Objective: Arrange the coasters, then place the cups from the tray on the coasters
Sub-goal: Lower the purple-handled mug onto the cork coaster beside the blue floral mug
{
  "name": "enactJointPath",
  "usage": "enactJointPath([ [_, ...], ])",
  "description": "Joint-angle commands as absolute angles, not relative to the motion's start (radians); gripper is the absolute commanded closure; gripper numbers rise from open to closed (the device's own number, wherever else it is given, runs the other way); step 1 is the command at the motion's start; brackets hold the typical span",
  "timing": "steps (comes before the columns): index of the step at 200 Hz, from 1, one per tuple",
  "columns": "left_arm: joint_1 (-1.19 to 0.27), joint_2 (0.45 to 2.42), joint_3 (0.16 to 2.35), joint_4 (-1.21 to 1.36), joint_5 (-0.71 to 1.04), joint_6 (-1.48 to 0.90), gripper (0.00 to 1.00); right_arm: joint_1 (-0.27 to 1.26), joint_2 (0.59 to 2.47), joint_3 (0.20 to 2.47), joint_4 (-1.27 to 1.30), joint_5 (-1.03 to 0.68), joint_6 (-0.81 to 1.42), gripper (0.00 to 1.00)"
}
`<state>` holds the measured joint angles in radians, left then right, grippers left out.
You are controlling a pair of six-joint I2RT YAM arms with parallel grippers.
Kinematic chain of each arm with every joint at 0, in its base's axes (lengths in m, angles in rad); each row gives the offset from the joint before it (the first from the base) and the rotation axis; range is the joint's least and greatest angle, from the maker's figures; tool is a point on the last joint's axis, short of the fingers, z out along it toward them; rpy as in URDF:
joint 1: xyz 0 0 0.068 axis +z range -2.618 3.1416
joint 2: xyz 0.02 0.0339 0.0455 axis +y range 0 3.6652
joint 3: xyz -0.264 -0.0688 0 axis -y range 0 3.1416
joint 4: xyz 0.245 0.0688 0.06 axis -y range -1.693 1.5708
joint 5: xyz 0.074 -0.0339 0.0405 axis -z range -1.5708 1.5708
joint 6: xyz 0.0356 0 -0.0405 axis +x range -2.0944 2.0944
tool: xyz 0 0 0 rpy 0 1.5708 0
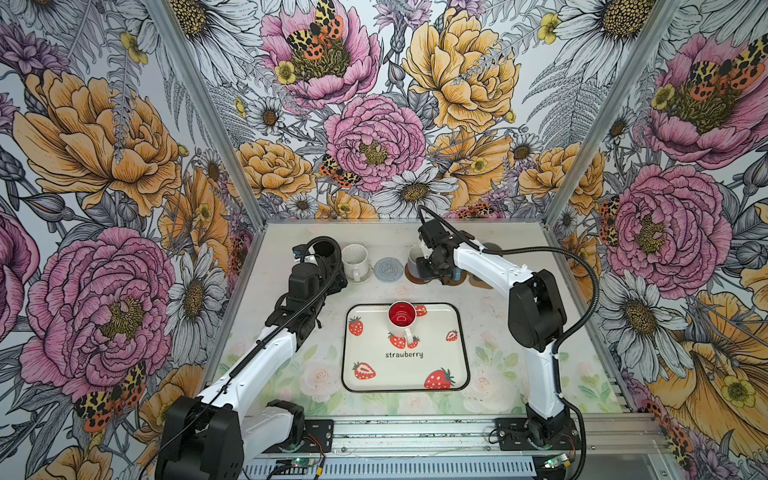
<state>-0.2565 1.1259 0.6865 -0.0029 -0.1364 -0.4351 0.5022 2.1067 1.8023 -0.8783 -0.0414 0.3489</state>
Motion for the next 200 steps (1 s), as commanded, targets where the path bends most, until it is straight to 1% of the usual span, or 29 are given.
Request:
enactJointPath([
  [1,-0.244,1.114,0.712,-0.009,-0.137,-0.410,0.18,0.494,2.112,1.865,-0.830,-0.051,0.339,1.00],
  [200,-0.242,1.108,0.715,-0.028,-0.147,-0.392,0.18,0.485,2.148,1.908,-0.862,-0.040,0.331,1.00],
])
